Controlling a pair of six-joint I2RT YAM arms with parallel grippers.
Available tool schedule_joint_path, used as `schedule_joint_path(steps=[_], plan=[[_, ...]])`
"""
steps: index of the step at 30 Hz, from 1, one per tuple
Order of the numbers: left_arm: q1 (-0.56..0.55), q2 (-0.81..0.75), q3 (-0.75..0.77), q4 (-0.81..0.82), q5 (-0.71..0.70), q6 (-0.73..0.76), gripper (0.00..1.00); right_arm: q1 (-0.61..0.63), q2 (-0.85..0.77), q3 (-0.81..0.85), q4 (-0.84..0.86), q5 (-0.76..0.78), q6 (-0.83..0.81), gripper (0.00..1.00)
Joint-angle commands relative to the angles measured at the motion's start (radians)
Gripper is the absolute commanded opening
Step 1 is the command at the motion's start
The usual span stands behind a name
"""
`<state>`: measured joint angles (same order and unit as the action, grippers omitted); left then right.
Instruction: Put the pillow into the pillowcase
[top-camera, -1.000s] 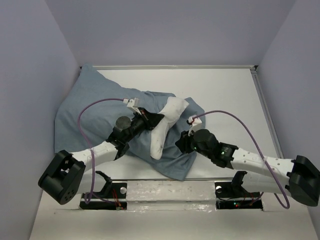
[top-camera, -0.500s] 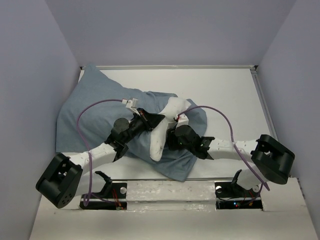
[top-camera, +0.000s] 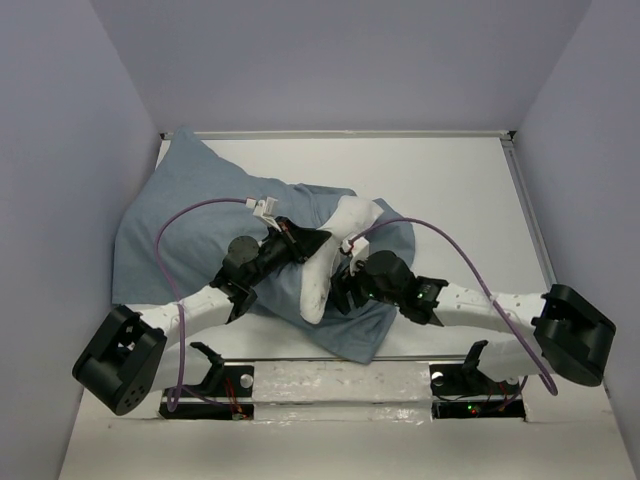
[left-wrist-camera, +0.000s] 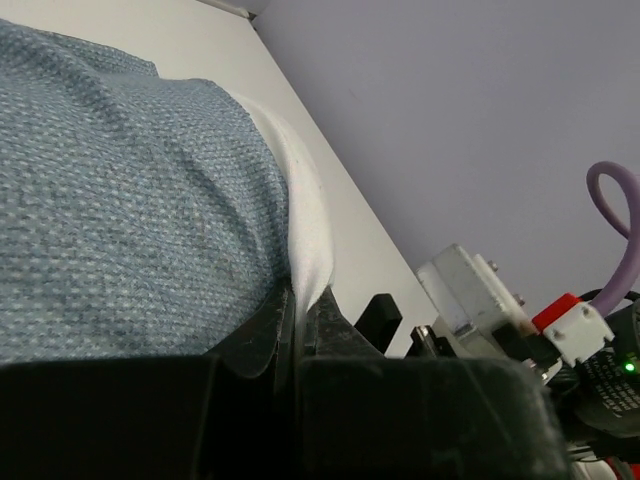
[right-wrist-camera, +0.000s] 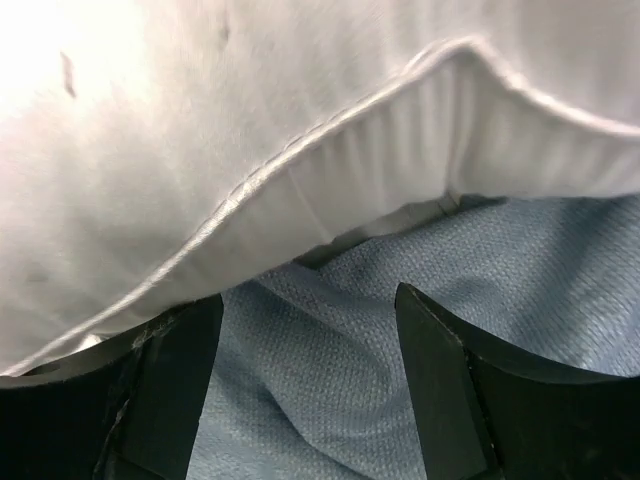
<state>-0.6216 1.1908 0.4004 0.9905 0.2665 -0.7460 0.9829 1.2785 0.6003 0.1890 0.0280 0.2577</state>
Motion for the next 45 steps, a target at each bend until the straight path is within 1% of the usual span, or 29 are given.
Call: schedule_joint_path(steps=[1,6,7,9,10,11,12,13,16,17,18,19,20,21,22,23,24,25,27,28,29,30,31,33,34,35,37,41,45], plan=[[-0.010,-0.043,0.018,0.122,0.053,-0.041,0.00,0.000,0.106,0.059,0.015,-0.118,-0.117,0.76],[-0.010,-0.056,0.018,0.117,0.057,-0.044,0.00,0.000,0.197,0.075,0.046,-0.131,-0.121,0.75],[-0.010,-0.057,0.020,0.116,0.057,-0.044,0.00,0.000,0.209,0.073,0.058,-0.125,-0.124,0.74],[-0.010,-0.063,0.023,0.112,0.060,-0.044,0.00,0.000,0.229,0.066,0.108,-0.111,-0.120,0.66],[-0.010,-0.063,0.025,0.111,0.060,-0.046,0.00,0.000,0.240,0.055,0.128,-0.117,-0.117,0.58],[-0.012,-0.068,0.025,0.108,0.060,-0.046,0.00,0.000,0.236,0.050,0.160,-0.122,-0.114,0.25],[-0.010,-0.071,0.025,0.103,0.060,-0.041,0.00,0.000,0.211,0.024,0.179,-0.100,-0.092,0.05],[-0.012,-0.072,0.025,0.097,0.059,-0.036,0.00,0.000,0.188,0.007,0.200,-0.088,-0.077,0.00],[-0.015,-0.068,0.038,0.037,0.037,0.022,0.00,0.000,0.081,-0.039,0.190,-0.030,-0.007,0.00],[-0.030,-0.063,0.058,-0.023,0.027,0.049,0.00,0.000,-0.020,-0.072,0.135,0.062,0.011,0.00],[-0.047,-0.051,0.072,-0.065,-0.021,0.116,0.00,0.000,-0.078,-0.088,0.097,0.160,0.059,0.00],[-0.070,-0.045,0.087,-0.105,-0.051,0.150,0.00,0.000,-0.144,-0.103,0.049,0.161,0.090,0.00],[-0.093,-0.039,0.100,-0.165,-0.088,0.186,0.00,0.000,-0.215,-0.121,-0.023,0.238,0.113,0.00],[-0.145,-0.022,0.118,-0.186,-0.171,0.238,0.00,0.000,-0.376,-0.169,-0.045,0.251,0.139,0.00],[-0.167,-0.011,0.126,-0.202,-0.209,0.255,0.00,0.000,-0.465,-0.193,-0.062,0.236,0.147,0.00],[-0.187,0.018,0.139,-0.220,-0.255,0.270,0.00,0.000,-0.637,-0.236,-0.084,0.216,0.152,0.00],[-0.188,0.035,0.144,-0.220,-0.298,0.283,0.00,0.000,-0.719,-0.247,-0.095,0.192,0.150,0.00],[-0.188,0.053,0.147,-0.220,-0.314,0.287,0.00,0.000,-0.792,-0.254,-0.111,0.144,0.150,0.00],[-0.182,0.119,0.172,-0.222,-0.345,0.306,0.00,0.010,-0.933,-0.232,-0.170,0.104,0.134,0.00],[-0.182,0.144,0.184,-0.225,-0.354,0.325,0.00,0.010,-0.950,-0.211,-0.189,0.081,0.123,0.00],[-0.182,0.191,0.208,-0.234,-0.383,0.333,0.00,0.010,-0.956,-0.189,-0.256,0.064,0.117,0.00],[-0.182,0.216,0.224,-0.239,-0.397,0.342,0.00,0.010,-0.940,-0.147,-0.272,0.038,0.095,0.00],[-0.182,0.239,0.238,-0.242,-0.412,0.353,0.00,0.010,-0.921,-0.128,-0.279,-0.043,0.085,0.00],[-0.176,0.304,0.287,-0.250,-0.429,0.369,0.00,0.010,-0.869,-0.099,-0.277,-0.150,0.068,0.00],[-0.168,0.325,0.304,-0.250,-0.425,0.369,0.00,0.010,-0.807,-0.076,-0.270,-0.237,0.058,0.00],[-0.167,0.363,0.331,-0.240,-0.420,0.375,0.00,0.010,-0.777,-0.070,-0.258,-0.269,0.055,0.00],[-0.165,0.406,0.359,-0.236,-0.421,0.388,0.00,0.010,-0.728,-0.053,-0.244,-0.293,0.045,0.00],[-0.165,0.515,0.390,-0.207,-0.392,0.387,0.00,0.010,-0.751,-0.021,-0.148,-0.333,0.022,0.00],[-0.185,0.579,0.344,-0.142,-0.409,0.372,0.00,0.010,-0.757,0.113,-0.143,-0.330,-0.015,0.00]])
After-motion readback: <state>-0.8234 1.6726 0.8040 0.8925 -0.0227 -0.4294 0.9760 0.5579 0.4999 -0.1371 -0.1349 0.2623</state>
